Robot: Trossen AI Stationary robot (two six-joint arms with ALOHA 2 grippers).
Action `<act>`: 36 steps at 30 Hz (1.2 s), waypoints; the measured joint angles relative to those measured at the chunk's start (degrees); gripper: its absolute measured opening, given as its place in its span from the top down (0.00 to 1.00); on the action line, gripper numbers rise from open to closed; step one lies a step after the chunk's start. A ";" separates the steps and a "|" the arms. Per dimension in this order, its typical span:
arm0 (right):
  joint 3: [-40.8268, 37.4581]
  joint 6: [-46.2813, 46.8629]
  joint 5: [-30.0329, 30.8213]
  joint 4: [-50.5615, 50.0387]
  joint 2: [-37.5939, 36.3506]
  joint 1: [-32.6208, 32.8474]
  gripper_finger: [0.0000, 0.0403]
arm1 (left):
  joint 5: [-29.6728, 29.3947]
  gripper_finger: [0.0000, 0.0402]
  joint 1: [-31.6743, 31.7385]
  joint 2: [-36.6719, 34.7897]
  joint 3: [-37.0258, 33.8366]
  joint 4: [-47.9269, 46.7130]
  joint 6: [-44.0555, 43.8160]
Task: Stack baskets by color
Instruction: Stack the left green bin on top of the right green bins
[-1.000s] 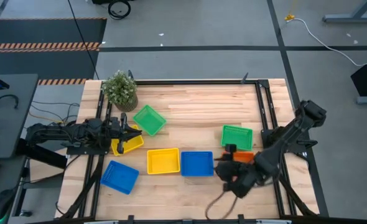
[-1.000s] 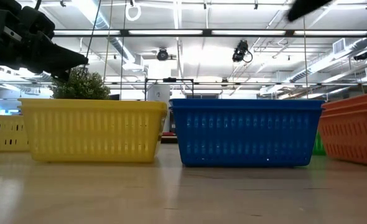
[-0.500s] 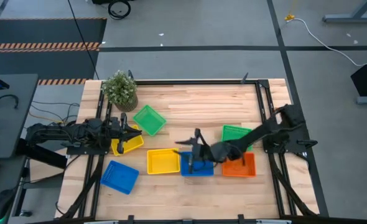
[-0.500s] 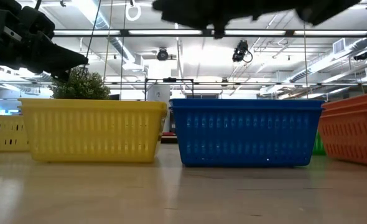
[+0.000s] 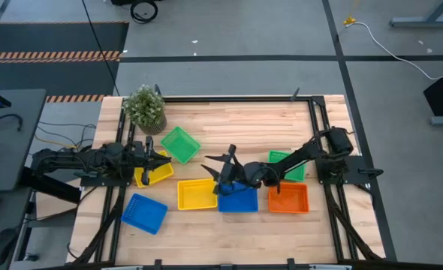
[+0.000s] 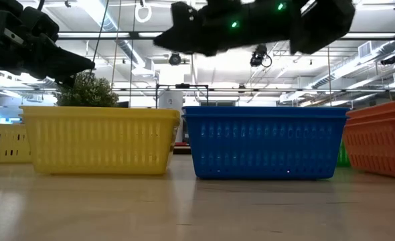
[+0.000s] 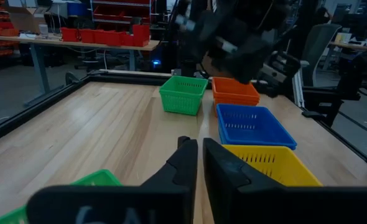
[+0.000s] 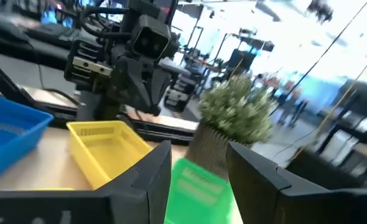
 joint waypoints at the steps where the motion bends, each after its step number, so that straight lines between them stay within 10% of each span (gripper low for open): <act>1: -0.54 -2.17 0.92 0.05 -0.94 0.47 0.61 | 0.02 0.91 0.01 0.00 0.00 0.00 -0.01; 10: -13.04 -6.60 4.23 -0.07 -12.00 6.68 0.61 | 0.00 0.93 0.01 0.00 0.00 1.44 0.02; 23: -26.02 5.38 4.17 2.72 -23.74 10.12 0.61 | -4.34 0.94 0.02 2.16 1.46 29.61 -15.18; 36: -26.05 0.75 16.74 1.15 -27.82 17.24 0.61 | -11.56 0.94 0.04 41.25 42.67 -35.03 -6.45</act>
